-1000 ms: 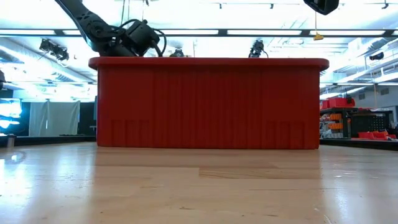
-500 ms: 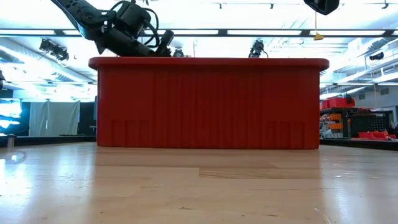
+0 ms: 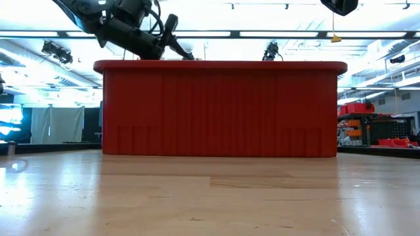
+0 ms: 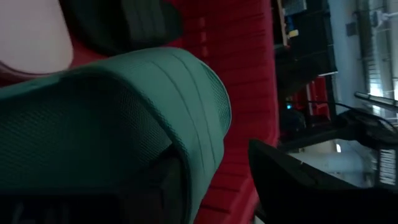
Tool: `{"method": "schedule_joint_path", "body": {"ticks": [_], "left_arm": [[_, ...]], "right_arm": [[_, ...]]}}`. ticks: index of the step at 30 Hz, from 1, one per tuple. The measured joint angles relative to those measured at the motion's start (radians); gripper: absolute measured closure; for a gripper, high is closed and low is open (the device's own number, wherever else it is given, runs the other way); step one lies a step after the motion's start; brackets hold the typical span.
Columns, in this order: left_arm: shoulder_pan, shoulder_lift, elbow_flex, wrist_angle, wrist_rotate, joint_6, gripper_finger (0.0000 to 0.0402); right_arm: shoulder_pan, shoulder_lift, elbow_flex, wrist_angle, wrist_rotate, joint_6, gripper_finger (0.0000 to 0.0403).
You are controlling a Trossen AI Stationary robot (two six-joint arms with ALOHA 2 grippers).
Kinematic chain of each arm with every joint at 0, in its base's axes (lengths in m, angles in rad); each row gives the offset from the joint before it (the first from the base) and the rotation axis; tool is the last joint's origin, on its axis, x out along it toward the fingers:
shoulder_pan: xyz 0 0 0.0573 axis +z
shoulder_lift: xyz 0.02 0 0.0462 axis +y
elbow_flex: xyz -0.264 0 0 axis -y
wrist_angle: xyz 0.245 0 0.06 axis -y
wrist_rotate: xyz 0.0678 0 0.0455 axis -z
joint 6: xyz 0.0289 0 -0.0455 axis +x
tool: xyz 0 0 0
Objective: Pick and place slides into bin
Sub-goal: Put the green slide into the red bin
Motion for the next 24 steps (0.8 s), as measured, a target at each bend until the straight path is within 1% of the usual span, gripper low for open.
{"method": "schedule_joint_path", "body": {"ticks": [6, 15, 19, 24], "left_arm": [[0.0, -0.041, 0.001, 0.004, 0.002, 0.005, 0.0232], [0.001, -0.048, 0.001, -0.001, 0.002, 0.014, 0.0233], [0.008, -0.047, 0.002, -0.093, -0.013, 0.117, 0.0235], [0.023, -0.046, 0.002, -0.289, -0.03, 0.142, 0.0237]], "right_arm": [[0.0, 0.0, 0.0, 0.0, 0.0, 0.0, 0.0273], [0.0, 0.0, 0.0, 0.0, 0.0, 0.0, 0.0273], [0.0, 0.0, 0.0, 0.0, 0.0, 0.0, 0.0273], [0.0, 0.0, 0.0, 0.001, 0.0, 0.001, 0.0273]]}}
